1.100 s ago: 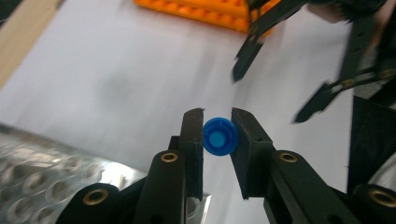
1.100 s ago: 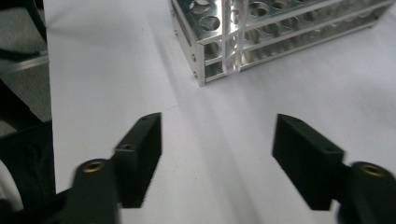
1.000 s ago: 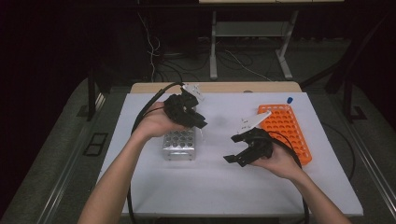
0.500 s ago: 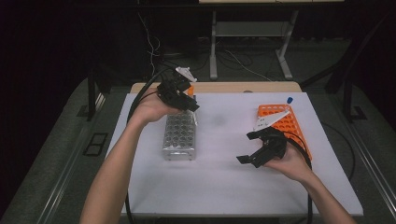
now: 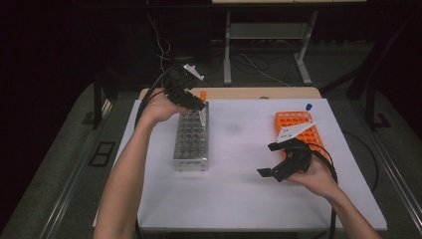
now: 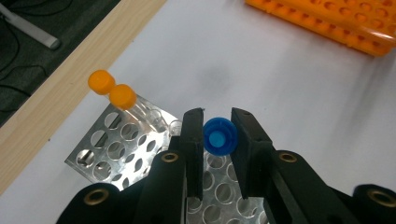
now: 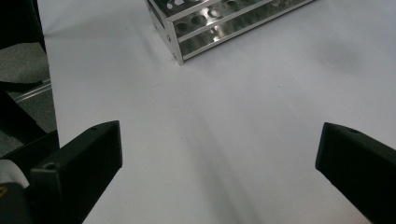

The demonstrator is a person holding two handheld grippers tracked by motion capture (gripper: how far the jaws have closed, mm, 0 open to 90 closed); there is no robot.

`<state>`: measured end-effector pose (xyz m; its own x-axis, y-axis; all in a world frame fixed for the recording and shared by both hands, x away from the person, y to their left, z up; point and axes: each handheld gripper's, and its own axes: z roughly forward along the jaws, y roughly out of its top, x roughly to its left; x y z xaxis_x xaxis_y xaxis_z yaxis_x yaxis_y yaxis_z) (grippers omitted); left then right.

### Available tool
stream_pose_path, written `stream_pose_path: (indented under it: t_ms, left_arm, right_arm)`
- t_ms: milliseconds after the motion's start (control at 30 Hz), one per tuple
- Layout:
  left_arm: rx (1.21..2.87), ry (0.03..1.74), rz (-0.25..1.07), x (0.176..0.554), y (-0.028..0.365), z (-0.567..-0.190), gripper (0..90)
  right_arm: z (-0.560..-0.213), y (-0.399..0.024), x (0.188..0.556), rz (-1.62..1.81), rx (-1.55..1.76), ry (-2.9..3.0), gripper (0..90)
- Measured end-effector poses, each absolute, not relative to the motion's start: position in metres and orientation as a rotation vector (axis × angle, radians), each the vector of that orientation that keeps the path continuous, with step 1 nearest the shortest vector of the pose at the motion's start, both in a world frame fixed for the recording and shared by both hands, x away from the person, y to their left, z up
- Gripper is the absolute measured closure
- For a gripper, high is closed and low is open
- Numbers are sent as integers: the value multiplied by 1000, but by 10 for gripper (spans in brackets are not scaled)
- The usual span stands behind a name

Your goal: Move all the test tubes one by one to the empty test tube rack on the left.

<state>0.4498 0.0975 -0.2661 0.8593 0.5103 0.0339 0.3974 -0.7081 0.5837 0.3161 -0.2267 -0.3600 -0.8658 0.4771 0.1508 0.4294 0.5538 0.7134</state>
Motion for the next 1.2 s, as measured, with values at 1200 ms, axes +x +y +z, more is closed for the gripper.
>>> stream_pose_path:
  t_ms: [1200]
  left_arm:
    - [2415,778,137,464,97,-303,591]
  right_arm:
    - [-365,-259,314,1268,877,2652,2]
